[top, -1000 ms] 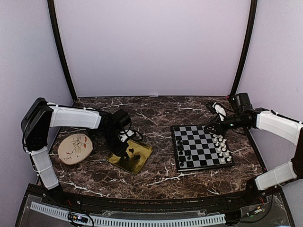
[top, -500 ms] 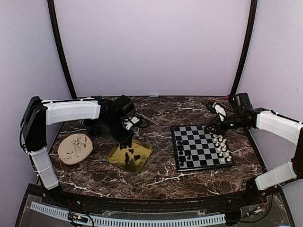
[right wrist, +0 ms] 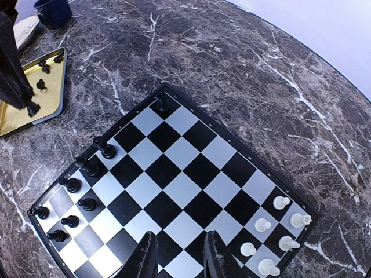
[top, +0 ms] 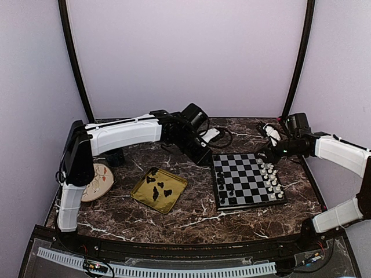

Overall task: Set up the chess pieces on the board
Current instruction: Place the pawn on the chessboard.

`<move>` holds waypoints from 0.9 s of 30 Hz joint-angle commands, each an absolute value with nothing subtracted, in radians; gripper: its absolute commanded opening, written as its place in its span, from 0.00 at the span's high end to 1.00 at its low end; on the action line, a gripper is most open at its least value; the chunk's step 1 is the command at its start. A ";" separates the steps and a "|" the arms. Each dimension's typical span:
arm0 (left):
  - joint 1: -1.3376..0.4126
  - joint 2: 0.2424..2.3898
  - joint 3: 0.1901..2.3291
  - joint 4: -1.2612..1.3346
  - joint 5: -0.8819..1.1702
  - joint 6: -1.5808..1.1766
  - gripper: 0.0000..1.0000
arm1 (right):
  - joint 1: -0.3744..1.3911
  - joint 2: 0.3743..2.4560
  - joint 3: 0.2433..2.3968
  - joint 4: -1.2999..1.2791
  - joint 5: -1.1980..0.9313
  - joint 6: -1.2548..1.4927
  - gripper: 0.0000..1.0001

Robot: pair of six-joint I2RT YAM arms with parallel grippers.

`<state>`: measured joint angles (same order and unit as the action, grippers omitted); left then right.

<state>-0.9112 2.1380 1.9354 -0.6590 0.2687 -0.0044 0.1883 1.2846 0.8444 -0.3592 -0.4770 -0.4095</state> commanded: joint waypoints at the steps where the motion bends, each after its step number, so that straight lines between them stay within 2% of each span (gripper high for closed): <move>1: -0.925 2.233 2.056 -0.617 0.308 0.000 0.89 | 0.173 1.269 0.844 -0.311 -0.420 -0.385 0.71; 8: -0.941 2.372 2.185 -0.530 0.354 -0.042 0.88 | 0.167 1.261 0.841 -0.311 -0.426 -0.390 0.71; 14: -0.952 2.418 2.209 -0.468 0.383 -0.078 0.87 | 0.167 1.265 0.841 -0.314 -0.434 -0.395 0.71; 27: -1.000 2.545 2.332 -0.515 0.350 -0.041 0.86 | 0.167 1.275 0.845 -0.324 -0.439 -0.405 0.71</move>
<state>-0.9852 2.5389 2.3001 -0.4953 0.3553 -0.0586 0.1738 1.2827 0.8444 -0.3378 -0.4294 -0.4023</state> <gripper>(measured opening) 0.143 0.287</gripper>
